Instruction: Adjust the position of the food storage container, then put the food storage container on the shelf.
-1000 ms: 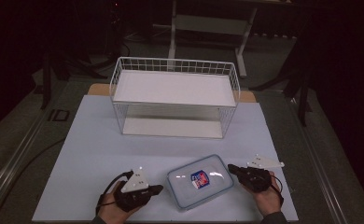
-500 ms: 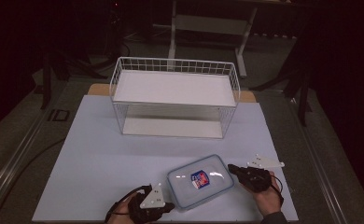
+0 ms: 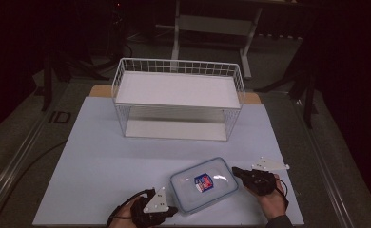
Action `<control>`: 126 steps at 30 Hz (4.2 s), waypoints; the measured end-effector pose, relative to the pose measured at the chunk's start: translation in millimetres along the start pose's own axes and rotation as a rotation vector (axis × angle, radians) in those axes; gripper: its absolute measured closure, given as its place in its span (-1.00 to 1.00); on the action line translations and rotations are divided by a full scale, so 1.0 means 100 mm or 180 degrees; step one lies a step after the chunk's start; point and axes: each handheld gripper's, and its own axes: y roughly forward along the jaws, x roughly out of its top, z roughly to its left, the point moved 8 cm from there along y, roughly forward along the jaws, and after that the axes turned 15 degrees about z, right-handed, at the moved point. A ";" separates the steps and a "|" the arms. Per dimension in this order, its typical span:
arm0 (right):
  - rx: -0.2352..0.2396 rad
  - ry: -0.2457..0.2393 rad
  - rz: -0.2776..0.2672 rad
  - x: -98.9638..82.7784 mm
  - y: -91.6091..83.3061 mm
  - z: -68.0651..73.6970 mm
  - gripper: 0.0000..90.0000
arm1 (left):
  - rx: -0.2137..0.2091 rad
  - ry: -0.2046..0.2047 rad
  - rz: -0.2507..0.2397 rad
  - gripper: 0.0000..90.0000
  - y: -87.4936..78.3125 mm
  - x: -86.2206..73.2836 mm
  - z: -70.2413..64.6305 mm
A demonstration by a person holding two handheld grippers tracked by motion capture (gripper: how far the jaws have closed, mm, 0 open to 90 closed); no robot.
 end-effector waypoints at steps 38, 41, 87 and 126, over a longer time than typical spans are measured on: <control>0.0151 -0.0076 0.0052 0.11 0.13 0.26 1.00 | 0.0353 -0.0628 0.0117 0.96 -0.19 -0.27 0.55; 0.0161 -0.0093 0.0066 0.14 0.16 0.31 1.00 | 0.0409 -0.0759 0.0129 0.96 -0.22 -0.32 0.63; 0.0296 -0.0174 -0.0030 0.55 0.30 0.59 0.33 | 0.0550 -0.1548 0.0121 0.75 -0.42 -0.66 1.11; 0.1193 0.0528 0.0368 0.55 0.65 0.69 -0.56 | -0.0242 -0.2195 -0.0560 -0.35 -0.36 -0.36 1.39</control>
